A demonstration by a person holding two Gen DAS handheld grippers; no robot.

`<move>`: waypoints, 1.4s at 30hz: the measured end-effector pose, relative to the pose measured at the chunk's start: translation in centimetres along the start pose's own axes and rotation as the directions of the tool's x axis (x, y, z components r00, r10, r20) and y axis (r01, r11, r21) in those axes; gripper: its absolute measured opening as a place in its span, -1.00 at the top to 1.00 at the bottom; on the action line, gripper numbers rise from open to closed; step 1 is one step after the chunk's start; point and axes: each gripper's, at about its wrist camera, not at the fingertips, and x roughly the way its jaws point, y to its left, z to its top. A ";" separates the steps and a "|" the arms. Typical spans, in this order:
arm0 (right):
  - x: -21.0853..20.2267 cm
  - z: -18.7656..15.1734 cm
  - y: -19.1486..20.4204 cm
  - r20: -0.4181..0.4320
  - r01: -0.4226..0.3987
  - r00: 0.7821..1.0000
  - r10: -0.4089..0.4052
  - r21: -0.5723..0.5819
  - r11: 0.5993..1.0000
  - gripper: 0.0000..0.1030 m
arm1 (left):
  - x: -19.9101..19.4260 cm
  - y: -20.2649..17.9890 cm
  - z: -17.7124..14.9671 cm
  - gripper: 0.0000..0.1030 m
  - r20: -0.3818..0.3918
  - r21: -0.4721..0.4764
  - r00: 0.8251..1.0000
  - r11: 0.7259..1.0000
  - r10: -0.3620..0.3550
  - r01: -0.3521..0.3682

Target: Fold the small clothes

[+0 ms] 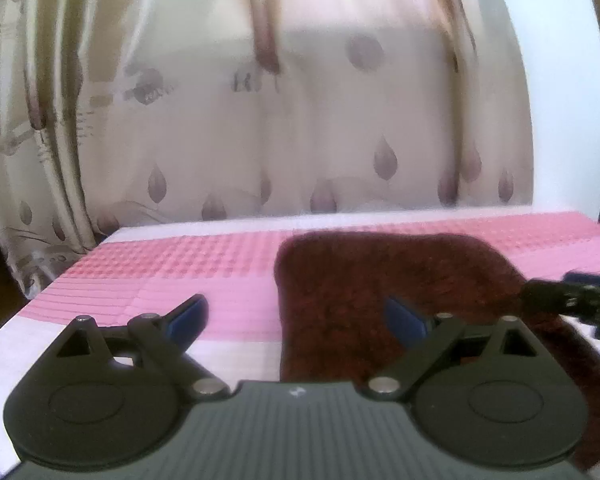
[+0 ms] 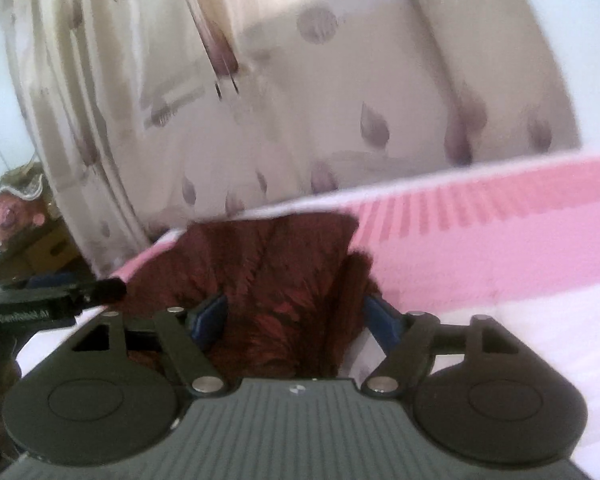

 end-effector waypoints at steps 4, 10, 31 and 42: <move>-4.0 0.1 2.1 0.099 0.031 0.995 -0.023 -0.071 0.997 -0.98 | -2.6 -0.2 -0.2 -0.86 0.067 -0.014 0.997 0.999 0.042 -0.041; -7.9 -1.3 4.2 0.123 0.059 0.991 -0.047 -0.101 0.993 -1.00 | -5.4 -0.5 -0.1 -0.96 0.049 -0.026 0.996 0.997 0.069 -0.068; -12.8 -1.6 6.2 0.174 0.088 0.983 -0.065 -0.129 0.988 -1.00 | -11.1 -1.0 1.2 -1.00 0.182 -0.050 0.983 0.999 -0.012 0.022; -12.7 -1.9 7.3 0.169 0.145 0.979 -0.117 -0.167 0.975 -1.00 | -10.7 -0.9 0.7 -1.00 0.141 -0.075 0.990 0.997 -0.017 0.027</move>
